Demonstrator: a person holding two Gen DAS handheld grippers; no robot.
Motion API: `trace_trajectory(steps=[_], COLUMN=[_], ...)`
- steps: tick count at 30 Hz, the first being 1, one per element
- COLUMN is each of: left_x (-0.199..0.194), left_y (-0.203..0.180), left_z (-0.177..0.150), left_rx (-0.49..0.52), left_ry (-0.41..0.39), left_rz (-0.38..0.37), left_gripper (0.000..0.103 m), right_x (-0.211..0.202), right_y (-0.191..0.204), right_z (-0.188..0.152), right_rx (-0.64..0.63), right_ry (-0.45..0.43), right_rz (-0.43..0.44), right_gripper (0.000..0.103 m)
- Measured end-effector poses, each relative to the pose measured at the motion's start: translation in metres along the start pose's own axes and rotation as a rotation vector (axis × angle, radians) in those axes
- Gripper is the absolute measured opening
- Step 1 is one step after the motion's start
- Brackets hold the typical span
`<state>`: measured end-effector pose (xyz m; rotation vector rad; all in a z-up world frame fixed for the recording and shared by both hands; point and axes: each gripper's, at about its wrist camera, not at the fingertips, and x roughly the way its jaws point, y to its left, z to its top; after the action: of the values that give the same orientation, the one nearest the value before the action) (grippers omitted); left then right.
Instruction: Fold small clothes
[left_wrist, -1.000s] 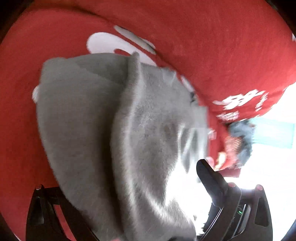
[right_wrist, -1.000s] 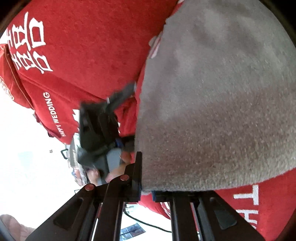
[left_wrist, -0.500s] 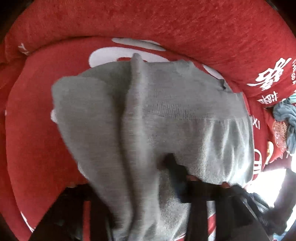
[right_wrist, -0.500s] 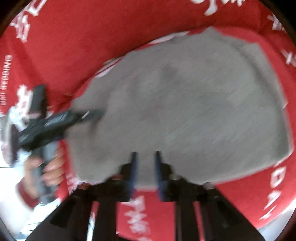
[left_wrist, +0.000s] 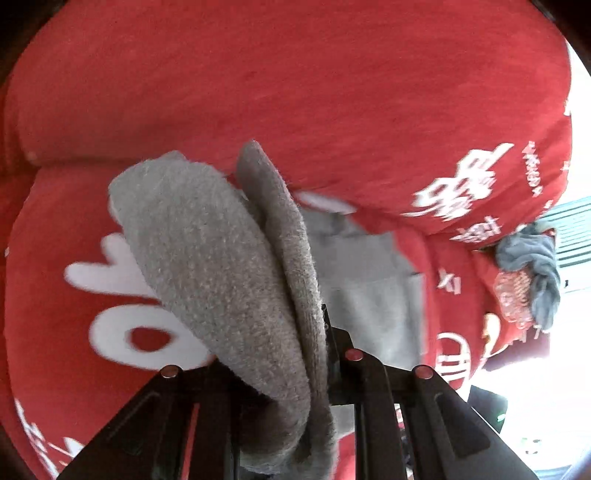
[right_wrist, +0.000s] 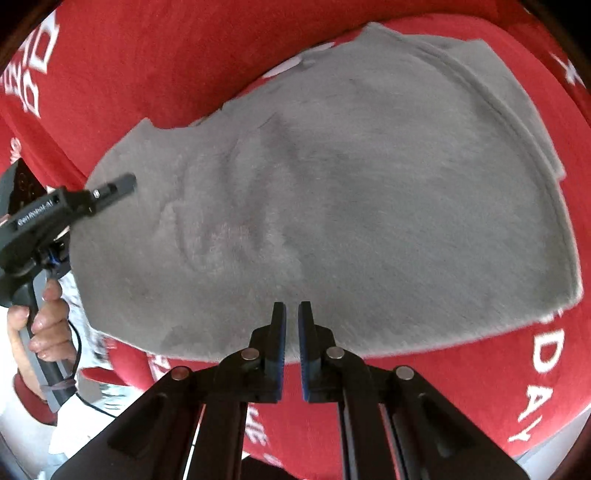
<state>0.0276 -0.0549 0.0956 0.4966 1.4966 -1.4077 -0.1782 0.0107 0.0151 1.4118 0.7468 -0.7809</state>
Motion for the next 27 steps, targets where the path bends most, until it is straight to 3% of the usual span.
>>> trace_trajectory(steps=[3, 8, 12, 15, 22, 25, 26, 27], left_x=[0.012, 0.076, 0.149, 0.175, 0.145, 0.12, 0.115, 0.109], left_y=[-0.044, -0.121, -0.167, -0.183, -0.202, -0.201, -0.199, -0.196], left_z=[0.006, 0.009, -0.003, -0.014, -0.019, -0.017, -0.016, -0.015], left_rx=[0.031, 0.083, 0.162, 0.226, 0.337, 0.367, 0.367, 0.364], left_ry=[-0.002, 0.069, 0.146, 0.162, 0.112, 0.073, 0.064, 0.051], left_rz=[-0.044, -0.081, -0.008, 0.054, 0.068, 0.111, 0.119, 0.132], left_gripper=[0.019, 0.019, 0.019, 0.02, 0.02, 0.02, 0.024, 0.056], right_x=[-0.027, -0.059, -0.065, -0.062, -0.06, -0.064, -0.059, -0.058], right_y=[-0.029, -0.072, -0.104, -0.127, -0.143, -0.155, -0.151, -0.155], right_z=[0.002, 0.009, 0.009, 0.013, 0.03, 0.042, 0.044, 0.047], right_rx=[0.045, 0.121, 0.186, 0.234, 0.271, 0.319, 0.336, 0.367], right_ry=[-0.029, -0.08, -0.106, -0.109, -0.131, -0.148, -0.153, -0.158], right_rz=[0.033, 0.068, 0.101, 0.143, 0.236, 0.291, 0.305, 0.333], right_gripper=[0.007, 0.008, 0.01, 0.011, 0.012, 0.039, 0.046, 0.046])
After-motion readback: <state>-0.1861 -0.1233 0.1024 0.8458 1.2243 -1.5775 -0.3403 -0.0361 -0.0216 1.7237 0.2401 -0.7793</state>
